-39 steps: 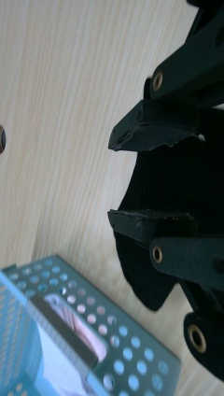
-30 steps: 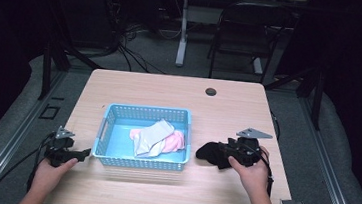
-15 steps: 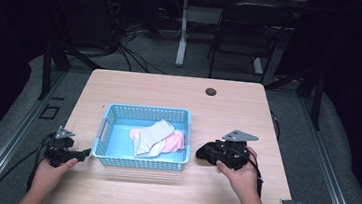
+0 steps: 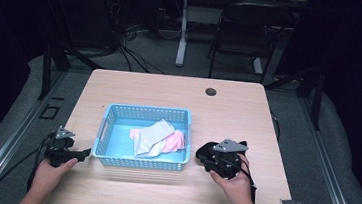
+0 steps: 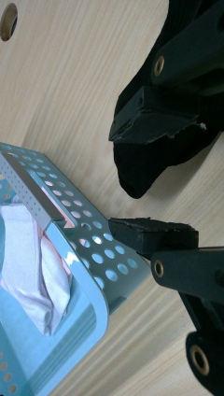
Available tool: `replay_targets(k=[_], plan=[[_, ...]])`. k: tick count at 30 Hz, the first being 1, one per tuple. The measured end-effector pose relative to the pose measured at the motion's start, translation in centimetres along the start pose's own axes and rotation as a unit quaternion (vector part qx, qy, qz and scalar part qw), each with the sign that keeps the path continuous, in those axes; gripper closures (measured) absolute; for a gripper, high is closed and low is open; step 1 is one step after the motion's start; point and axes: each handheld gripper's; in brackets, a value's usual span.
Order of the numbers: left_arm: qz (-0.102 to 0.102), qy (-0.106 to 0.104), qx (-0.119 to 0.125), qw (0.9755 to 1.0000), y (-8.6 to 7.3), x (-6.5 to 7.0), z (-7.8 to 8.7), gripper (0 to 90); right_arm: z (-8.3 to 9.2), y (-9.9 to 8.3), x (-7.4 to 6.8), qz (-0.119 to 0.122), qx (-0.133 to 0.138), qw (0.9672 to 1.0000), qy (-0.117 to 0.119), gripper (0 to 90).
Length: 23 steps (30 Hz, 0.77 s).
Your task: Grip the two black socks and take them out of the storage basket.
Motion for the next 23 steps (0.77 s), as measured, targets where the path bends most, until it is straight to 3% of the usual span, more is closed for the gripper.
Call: replay_targets(k=[7,10,14,21,23], plan=[[-0.001,0.000,0.004,1.0000,0.1,0.1,0.0,23.7,-0.6,-0.8,-0.2,-0.003,-0.002,1.0000,-0.004,51.0],[-0.001,-0.001,0.004,1.0000,0.1,0.1,0.0,23.7,-0.8,-1.0,0.0,-0.003,-0.004,0.9998,-0.020,51.1],[-0.002,0.000,0.003,1.0000,0.1,0.1,0.0,23.7,-0.9,-1.3,0.7,-0.025,0.001,0.9994,-0.023,51.3],[-0.001,0.000,0.002,1.0000,0.1,0.1,-0.1,23.7,-0.7,-1.5,1.7,-0.043,0.010,0.9986,-0.030,50.1],[-0.002,0.000,0.002,1.0000,0.1,0.1,-0.1,23.7,-0.3,-1.5,2.5,-0.056,0.029,0.9967,-0.052,47.8]])
Point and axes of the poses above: each handheld gripper's, and its own axes: z roughly backward along the jaws, y roughly out of its top, x roughly to its right, and after that the axes turned 4 degrees about -z, right-handed
